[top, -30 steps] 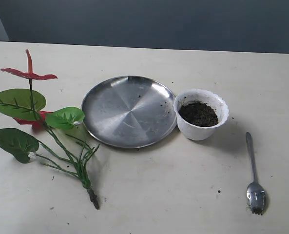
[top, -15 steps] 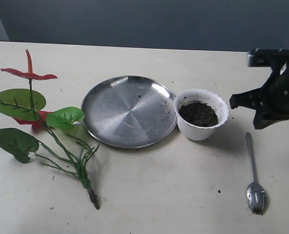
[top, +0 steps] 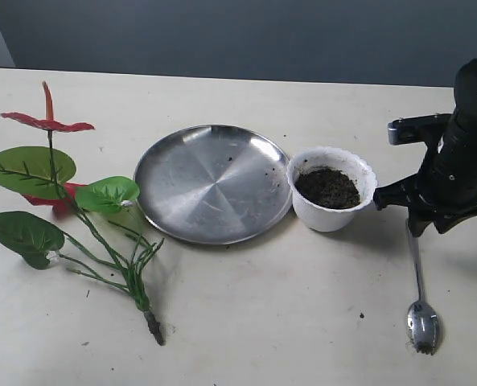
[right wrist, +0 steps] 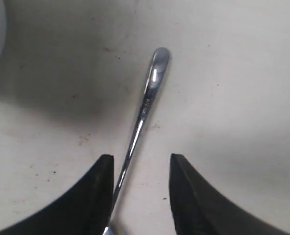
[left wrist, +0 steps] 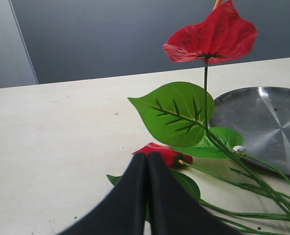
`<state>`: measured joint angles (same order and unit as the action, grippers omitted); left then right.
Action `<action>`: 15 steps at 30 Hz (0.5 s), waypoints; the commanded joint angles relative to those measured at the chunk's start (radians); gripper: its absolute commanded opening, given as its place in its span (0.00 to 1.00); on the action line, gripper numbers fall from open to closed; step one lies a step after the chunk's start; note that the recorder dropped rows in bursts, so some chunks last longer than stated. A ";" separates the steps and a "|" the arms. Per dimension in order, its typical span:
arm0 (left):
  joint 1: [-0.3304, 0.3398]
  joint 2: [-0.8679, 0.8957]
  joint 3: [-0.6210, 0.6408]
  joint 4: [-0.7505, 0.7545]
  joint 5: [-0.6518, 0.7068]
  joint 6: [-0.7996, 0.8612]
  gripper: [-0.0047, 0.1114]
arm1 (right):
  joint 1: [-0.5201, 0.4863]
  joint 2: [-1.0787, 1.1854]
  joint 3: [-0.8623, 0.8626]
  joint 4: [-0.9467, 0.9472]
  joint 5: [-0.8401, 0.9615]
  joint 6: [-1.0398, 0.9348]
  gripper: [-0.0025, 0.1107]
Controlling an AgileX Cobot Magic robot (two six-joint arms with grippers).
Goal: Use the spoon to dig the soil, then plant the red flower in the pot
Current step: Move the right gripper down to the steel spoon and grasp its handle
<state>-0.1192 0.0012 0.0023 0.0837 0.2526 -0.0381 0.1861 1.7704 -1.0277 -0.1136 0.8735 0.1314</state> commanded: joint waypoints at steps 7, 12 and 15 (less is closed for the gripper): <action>-0.005 -0.001 -0.002 0.000 -0.013 -0.004 0.05 | 0.000 0.035 0.050 -0.013 -0.100 0.004 0.38; -0.005 -0.001 -0.002 0.000 -0.013 -0.004 0.05 | 0.000 0.064 0.083 -0.008 -0.149 0.004 0.38; -0.005 -0.001 -0.002 0.000 -0.013 -0.004 0.05 | 0.000 0.084 0.085 -0.005 -0.154 0.004 0.38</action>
<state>-0.1192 0.0012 0.0023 0.0837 0.2526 -0.0381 0.1861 1.8443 -0.9480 -0.1201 0.7345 0.1356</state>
